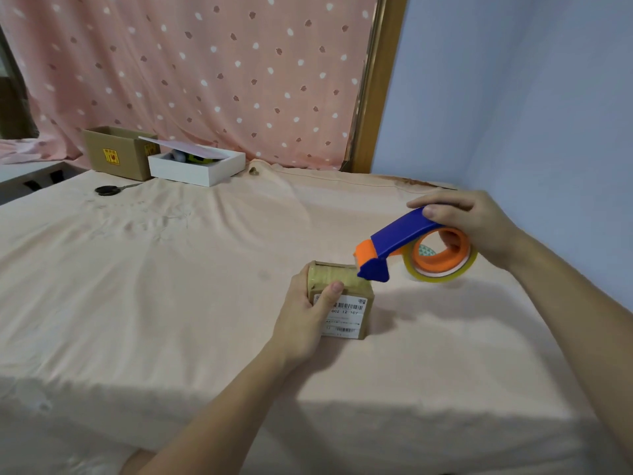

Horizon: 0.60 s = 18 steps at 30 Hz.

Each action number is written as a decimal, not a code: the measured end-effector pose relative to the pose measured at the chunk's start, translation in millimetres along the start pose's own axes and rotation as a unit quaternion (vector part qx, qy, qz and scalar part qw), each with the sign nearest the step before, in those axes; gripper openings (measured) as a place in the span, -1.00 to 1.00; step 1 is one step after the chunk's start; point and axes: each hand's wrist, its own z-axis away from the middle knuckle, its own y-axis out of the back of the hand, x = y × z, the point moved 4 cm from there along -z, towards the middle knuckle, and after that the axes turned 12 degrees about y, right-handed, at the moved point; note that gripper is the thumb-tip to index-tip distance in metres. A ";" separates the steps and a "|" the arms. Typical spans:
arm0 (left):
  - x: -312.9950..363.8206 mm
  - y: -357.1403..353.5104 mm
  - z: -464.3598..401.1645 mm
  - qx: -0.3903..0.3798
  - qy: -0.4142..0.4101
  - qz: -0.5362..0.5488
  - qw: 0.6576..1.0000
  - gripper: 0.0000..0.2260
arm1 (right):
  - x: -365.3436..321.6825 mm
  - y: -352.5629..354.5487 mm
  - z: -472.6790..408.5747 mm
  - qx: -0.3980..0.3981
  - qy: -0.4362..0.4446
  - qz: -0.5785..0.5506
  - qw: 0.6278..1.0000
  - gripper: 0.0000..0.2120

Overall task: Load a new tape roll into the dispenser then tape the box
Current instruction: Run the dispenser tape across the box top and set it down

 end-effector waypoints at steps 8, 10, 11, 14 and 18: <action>-2.9 -0.3 -2.6 0.009 -0.023 0.000 1.000 -0.89 | 12.9 54.3 17.5 0.009 -0.019 0.016 1.000 -0.78; -2.2 0.2 -2.0 0.011 -0.023 0.003 1.000 -0.90 | 14.2 66.0 22.7 0.008 -0.026 0.036 0.999 -0.78; -2.0 0.4 -2.1 0.014 -0.024 0.000 1.000 -0.90 | 14.3 67.9 24.7 0.007 -0.027 0.040 0.999 -0.78; 1.2 -2.1 -0.3 0.010 -0.029 0.000 1.000 -0.84 | 11.6 62.2 27.1 -0.008 -0.016 0.058 0.998 -0.79; 6.0 -3.8 1.1 0.004 -0.028 0.000 1.000 -0.84 | 9.4 55.6 25.8 -0.021 -0.012 0.080 0.997 -0.80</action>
